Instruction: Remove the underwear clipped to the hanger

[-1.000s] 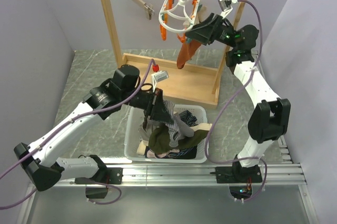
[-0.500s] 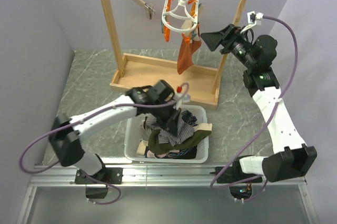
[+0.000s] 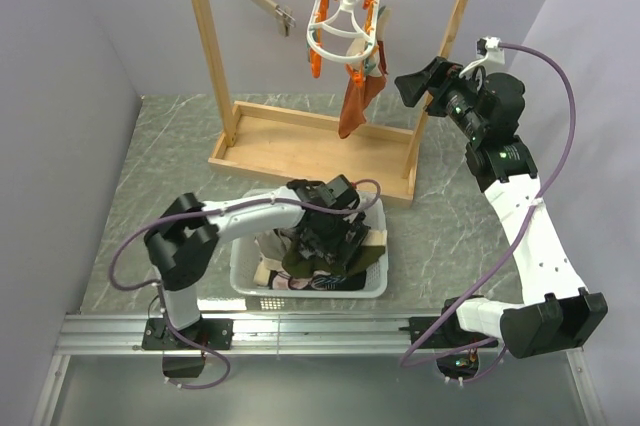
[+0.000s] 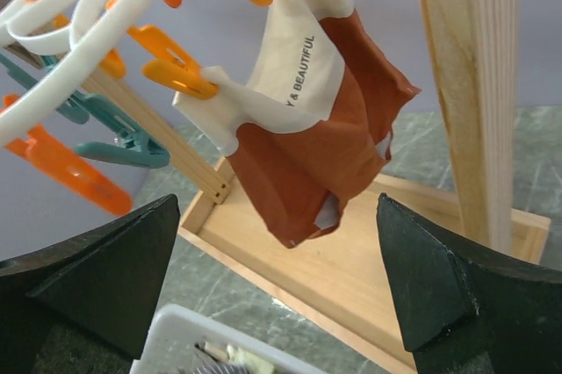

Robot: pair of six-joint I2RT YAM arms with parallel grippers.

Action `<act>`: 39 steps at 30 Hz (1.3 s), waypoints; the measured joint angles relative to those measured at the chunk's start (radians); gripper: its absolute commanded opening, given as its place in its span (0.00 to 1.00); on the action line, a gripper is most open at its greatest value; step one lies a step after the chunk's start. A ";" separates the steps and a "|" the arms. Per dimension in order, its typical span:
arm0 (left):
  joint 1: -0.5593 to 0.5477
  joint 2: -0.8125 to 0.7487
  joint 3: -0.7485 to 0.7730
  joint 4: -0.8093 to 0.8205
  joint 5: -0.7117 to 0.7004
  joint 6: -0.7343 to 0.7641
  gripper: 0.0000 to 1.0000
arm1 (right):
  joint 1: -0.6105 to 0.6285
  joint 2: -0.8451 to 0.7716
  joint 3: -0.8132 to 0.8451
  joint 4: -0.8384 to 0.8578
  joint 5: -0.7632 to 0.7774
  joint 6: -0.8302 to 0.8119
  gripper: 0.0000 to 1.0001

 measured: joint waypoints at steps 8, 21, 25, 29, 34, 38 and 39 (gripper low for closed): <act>0.006 -0.200 0.208 -0.047 -0.187 -0.051 0.99 | 0.000 -0.006 -0.019 -0.016 0.018 -0.019 1.00; -0.006 -0.188 0.324 0.068 -0.562 -0.057 0.99 | 0.000 -0.006 -0.019 -0.027 0.044 -0.025 1.00; 0.004 -0.056 0.304 0.148 -0.714 -0.024 0.99 | 0.000 -0.009 -0.021 -0.031 0.052 -0.027 1.00; 0.029 0.055 0.332 0.230 -0.792 0.011 0.99 | 0.000 -0.015 -0.024 -0.034 0.063 -0.033 1.00; 0.084 0.158 0.391 0.355 -0.855 0.058 0.99 | -0.001 -0.026 -0.037 -0.043 0.069 -0.040 1.00; 0.123 0.196 0.400 0.457 -0.873 0.111 0.79 | -0.002 -0.032 -0.052 -0.044 0.069 -0.043 1.00; 0.133 0.206 0.407 0.477 -0.870 0.119 0.67 | -0.002 -0.033 -0.055 -0.046 0.069 -0.043 1.00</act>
